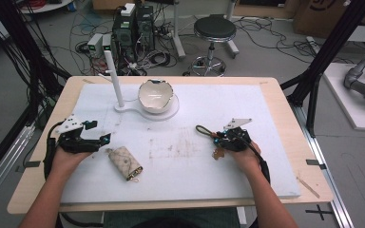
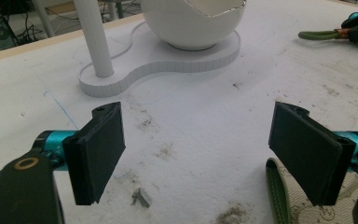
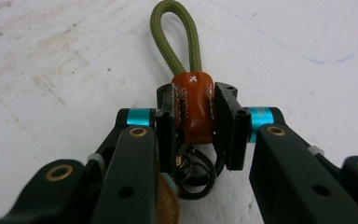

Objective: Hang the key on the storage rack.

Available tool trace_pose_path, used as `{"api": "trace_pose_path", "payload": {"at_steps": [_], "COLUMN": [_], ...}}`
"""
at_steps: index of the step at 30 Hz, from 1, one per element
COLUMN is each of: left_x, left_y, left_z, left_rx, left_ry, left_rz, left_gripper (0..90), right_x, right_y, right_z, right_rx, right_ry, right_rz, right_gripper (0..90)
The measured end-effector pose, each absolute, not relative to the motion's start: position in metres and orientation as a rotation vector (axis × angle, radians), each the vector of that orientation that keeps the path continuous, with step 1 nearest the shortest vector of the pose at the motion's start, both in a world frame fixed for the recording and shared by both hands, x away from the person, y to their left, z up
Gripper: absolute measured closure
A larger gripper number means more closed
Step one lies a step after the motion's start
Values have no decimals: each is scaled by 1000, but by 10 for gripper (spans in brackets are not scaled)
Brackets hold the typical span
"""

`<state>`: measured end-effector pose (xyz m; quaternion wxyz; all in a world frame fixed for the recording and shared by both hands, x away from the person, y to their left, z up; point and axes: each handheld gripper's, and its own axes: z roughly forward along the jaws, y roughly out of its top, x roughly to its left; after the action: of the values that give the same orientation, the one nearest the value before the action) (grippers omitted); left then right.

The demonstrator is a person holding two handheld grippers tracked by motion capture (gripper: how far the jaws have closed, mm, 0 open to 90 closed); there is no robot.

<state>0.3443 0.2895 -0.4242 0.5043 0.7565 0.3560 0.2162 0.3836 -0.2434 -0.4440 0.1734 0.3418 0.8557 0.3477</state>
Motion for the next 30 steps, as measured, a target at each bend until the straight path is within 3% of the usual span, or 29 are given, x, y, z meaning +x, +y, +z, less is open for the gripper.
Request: {"api": "trace_pose_path", "payload": {"at_steps": [17,30], "left_x": [343,342], "left_y": [299,296], "left_z": [-426,-424], "left_rx": [1810,1826], "left_ry": [879,865], "left_rz": [521,545], "left_gripper": [182,182], "right_x": [366,387], "right_y": [-240,-173], "right_z": [-401,-346], "right_rx": [896,694], "right_ry": [2301,2262], "right_rz": [1183,1253], "right_gripper": [728,729]}}
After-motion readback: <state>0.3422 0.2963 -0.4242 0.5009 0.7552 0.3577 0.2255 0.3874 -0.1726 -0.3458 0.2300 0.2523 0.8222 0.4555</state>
